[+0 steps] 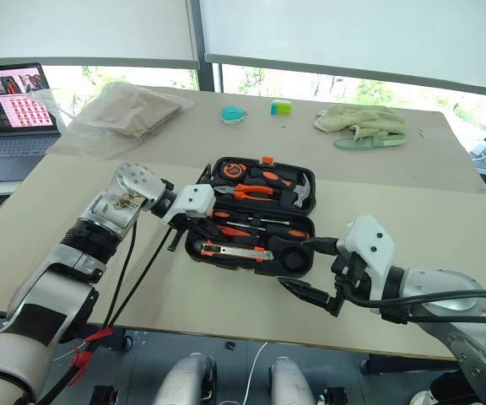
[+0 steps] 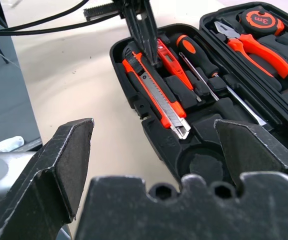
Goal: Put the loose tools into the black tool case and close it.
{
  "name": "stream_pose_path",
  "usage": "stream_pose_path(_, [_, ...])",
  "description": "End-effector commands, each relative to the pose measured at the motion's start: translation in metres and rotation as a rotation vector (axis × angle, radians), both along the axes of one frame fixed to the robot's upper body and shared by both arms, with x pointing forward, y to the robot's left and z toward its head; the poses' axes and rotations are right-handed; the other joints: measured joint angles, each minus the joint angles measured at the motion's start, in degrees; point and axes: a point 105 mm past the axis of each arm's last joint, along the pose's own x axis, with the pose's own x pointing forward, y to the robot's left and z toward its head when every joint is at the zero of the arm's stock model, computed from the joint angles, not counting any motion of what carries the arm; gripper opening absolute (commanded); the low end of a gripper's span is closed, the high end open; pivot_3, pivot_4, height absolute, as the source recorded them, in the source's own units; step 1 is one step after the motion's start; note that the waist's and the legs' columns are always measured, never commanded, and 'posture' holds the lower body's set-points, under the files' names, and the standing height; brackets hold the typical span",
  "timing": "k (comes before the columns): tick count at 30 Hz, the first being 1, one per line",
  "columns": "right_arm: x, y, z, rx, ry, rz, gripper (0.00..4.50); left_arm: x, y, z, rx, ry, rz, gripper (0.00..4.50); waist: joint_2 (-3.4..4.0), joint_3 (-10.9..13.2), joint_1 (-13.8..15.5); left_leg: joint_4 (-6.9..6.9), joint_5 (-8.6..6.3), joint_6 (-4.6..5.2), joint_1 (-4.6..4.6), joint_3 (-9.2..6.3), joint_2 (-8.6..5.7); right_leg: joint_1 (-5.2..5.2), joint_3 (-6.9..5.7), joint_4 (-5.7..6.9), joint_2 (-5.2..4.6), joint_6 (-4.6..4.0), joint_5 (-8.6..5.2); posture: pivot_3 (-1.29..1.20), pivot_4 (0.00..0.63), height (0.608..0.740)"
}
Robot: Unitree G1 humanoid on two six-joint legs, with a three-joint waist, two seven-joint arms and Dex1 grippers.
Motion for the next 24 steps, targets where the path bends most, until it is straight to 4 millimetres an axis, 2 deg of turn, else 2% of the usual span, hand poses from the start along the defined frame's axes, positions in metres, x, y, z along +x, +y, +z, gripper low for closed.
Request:
stream_pose_path(1, [-0.001,0.002,0.007,0.005,-0.044,0.012,4.50,0.000,-0.005,-0.001,-0.006,-0.027,-0.020,0.03,0.00,0.00,0.00,0.00,0.00,0.00,0.01,0.00,0.00,0.02,0.00,0.00,0.00,0.00,0.00,0.00,0.150,0.740])
stream_pose_path(5, [-0.001,0.001,0.006,0.006,-0.041,0.010,4.50,0.003,-0.010,0.015,-0.059,-0.033,-0.009,0.03,0.00,0.00,0.22,0.02,0.00,0.00,0.01,0.00,-0.02,0.04,0.00,-0.01,-0.01,0.01,0.00,0.00,0.150,0.740])
stream_pose_path(7, [0.000,0.001,0.007,0.011,-0.040,0.009,4.50,0.000,-0.007,0.016,-0.038,-0.026,-0.028,0.03,0.00,0.00,0.18,0.02,0.00,0.00,0.01,0.00,-0.02,0.03,0.00,-0.01,-0.01,0.01,0.00,0.00,0.150,0.740])
stream_pose_path(11, [0.001,0.002,0.008,0.025,-0.044,0.005,4.50,0.001,0.002,-0.006,0.057,-0.061,-0.028,0.03,0.01,0.00,0.03,0.00,0.00,0.00,0.02,0.00,-0.01,0.02,0.00,0.00,0.00,0.01,0.00,0.00,0.150,0.740])
stream_pose_path(16, [0.002,0.003,0.009,0.025,-0.047,0.008,4.50,0.008,0.000,-0.022,0.079,-0.100,0.004,0.03,0.01,-0.01,0.17,0.01,0.00,0.00,0.18,-0.01,-0.01,0.20,0.00,0.00,0.00,0.01,0.00,0.00,0.150,0.740])
stream_pose_path(19, [0.002,0.003,0.009,0.026,-0.047,0.006,4.50,0.009,-0.002,-0.035,0.089,-0.105,0.012,0.03,0.01,-0.01,0.38,0.01,0.00,0.00,0.59,0.08,-0.03,0.69,-0.02,-0.08,0.00,0.01,-0.01,0.00,0.150,0.740])
stream_pose_path(22, [0.002,0.002,0.009,0.027,-0.047,0.004,4.50,0.007,-0.002,-0.041,0.079,-0.080,0.018,0.03,0.01,-0.01,0.27,0.00,-0.01,0.00,0.70,0.15,-0.01,0.82,-0.04,-0.15,0.00,0.01,-0.01,0.00,0.150,0.740])
stream_pose_path(24, [0.002,0.001,0.009,0.026,-0.047,-0.002,4.50,0.005,-0.004,-0.038,0.040,-0.057,0.018,0.03,0.01,-0.02,0.23,-0.04,-0.01,-0.01,0.70,0.14,-0.01,0.82,-0.04,-0.15,0.00,0.01,-0.02,0.00,0.150,0.740])
